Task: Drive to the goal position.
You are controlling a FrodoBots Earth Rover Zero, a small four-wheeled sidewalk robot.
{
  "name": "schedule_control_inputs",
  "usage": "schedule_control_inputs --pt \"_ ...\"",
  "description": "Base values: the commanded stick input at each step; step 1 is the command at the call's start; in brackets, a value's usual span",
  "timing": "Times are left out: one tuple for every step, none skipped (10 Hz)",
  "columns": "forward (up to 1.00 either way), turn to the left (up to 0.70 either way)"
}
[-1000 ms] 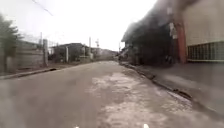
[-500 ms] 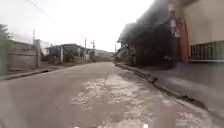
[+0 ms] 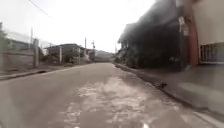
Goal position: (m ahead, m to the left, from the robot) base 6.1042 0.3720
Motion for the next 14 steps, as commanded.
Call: schedule_control_inputs --pt "0.85 -0.28" --pt "0.85 0.0" --pt "0.85 0.06" --pt "0.85 0.05" --pt "0.85 0.0" --pt "0.85 0.0" --pt "0.85 -0.02" --pt "0.85 -0.3" --pt "0.85 -0.27" --pt "0.85 0.04" --pt "0.85 0.07" --pt "0.85 0.07" --pt "0.85 0.04" --pt "0.85 0.01"
